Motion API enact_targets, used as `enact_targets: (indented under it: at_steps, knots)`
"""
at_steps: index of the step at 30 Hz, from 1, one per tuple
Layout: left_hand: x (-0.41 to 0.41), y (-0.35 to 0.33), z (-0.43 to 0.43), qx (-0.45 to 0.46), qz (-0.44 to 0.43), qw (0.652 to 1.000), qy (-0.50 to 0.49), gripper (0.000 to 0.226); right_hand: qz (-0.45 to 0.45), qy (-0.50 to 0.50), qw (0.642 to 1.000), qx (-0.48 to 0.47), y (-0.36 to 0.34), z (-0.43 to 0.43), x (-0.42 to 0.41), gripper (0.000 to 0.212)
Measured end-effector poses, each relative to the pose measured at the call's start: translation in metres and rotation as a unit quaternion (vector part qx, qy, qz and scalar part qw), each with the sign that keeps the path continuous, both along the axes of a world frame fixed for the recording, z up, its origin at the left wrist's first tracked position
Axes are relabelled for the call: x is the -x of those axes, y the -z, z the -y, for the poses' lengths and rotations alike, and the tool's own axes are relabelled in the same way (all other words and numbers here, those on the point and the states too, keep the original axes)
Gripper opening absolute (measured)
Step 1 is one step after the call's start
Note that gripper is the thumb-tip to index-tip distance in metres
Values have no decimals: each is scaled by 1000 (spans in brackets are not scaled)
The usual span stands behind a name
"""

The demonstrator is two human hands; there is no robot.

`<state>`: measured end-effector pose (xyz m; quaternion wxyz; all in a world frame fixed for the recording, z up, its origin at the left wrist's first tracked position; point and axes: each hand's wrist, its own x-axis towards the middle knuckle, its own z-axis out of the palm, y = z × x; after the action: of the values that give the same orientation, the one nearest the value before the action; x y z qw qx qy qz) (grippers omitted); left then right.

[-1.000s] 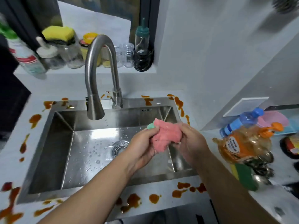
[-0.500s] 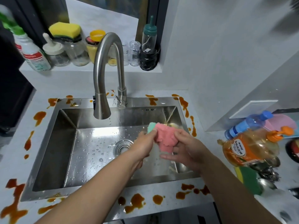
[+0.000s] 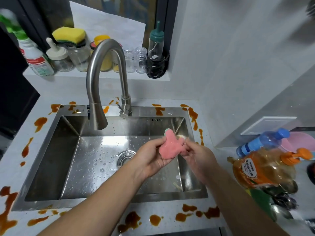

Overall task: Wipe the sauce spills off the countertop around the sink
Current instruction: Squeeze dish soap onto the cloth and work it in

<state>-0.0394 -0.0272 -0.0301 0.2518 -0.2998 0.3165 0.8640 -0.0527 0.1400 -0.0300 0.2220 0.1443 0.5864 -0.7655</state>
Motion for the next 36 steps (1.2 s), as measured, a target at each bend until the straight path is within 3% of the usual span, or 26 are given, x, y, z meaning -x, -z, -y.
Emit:
enact_targets:
  at_steps: [3,6,10,12,14,16,18,20,22,25,28,32,36]
  knots:
    - [-1,-3,3,-36,-6,999,-13,33,52,-26,998,24,15,-5,9,20]
    - [-1,-2,10,-51,-21,998,13,30,192,-68,972,120,28,-9,17,35]
    - [0,1,22,-43,-42,996,70,43,247,-154,953,84,36,-17,17,34]
    - [0,4,27,-22,-35,996,80,45,253,-196,947,18,36,-19,18,25]
    - [0,9,29,17,-27,995,89,48,209,-199,951,-110,34,-17,25,17]
    - [1,14,27,49,-11,996,75,34,98,-142,958,-229,30,-12,29,15]
    - [1,18,22,67,-6,997,34,17,-30,-62,952,-299,15,-5,26,16]
    - [3,17,14,69,-24,997,-9,21,-144,-37,929,-339,-3,9,8,15]
    - [5,12,5,65,-46,996,-40,24,-207,-113,909,-344,-8,27,-12,20]
    - [-2,-3,-9,6,-65,996,-66,50,-260,-241,875,-329,5,41,-19,47]
    - [-3,-8,-18,-39,-93,993,-59,76,-197,-160,935,-247,13,47,-6,49]
    - [1,0,-20,6,-114,991,-71,84,-152,-172,957,-177,26,59,-16,73]
    - [-7,14,-33,38,-123,990,-52,84,-58,-108,987,-101,17,57,-4,56]
